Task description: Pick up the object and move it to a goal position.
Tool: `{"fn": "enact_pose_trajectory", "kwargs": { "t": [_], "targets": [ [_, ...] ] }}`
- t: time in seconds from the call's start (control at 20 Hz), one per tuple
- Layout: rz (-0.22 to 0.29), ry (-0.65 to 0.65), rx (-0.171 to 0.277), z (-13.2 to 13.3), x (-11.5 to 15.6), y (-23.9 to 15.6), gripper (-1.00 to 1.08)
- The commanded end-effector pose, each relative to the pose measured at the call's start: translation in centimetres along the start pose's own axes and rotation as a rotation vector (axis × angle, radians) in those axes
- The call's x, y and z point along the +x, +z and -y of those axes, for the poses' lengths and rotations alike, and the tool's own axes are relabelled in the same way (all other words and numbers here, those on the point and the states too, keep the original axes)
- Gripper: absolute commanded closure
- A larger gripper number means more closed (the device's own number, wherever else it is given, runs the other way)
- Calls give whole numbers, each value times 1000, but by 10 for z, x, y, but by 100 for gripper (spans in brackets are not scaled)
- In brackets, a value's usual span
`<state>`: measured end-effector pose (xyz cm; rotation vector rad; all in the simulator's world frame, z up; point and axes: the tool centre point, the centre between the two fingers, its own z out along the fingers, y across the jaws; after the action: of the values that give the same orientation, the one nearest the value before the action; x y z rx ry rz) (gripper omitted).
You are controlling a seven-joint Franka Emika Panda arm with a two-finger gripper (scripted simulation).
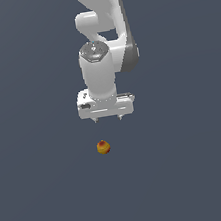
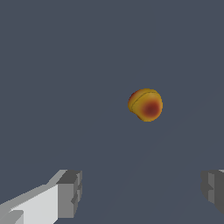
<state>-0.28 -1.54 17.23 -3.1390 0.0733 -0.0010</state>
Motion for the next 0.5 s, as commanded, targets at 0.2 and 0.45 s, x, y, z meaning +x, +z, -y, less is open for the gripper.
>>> {"fn": "enact_pose_trajectory", "kwargs": {
  "t": [0.2,0.45],
  "targets": [
    [-1,-6,-6,3,0,-5,-92],
    [-3,-10,-17,8,0,-14,-92]
  ]
}}
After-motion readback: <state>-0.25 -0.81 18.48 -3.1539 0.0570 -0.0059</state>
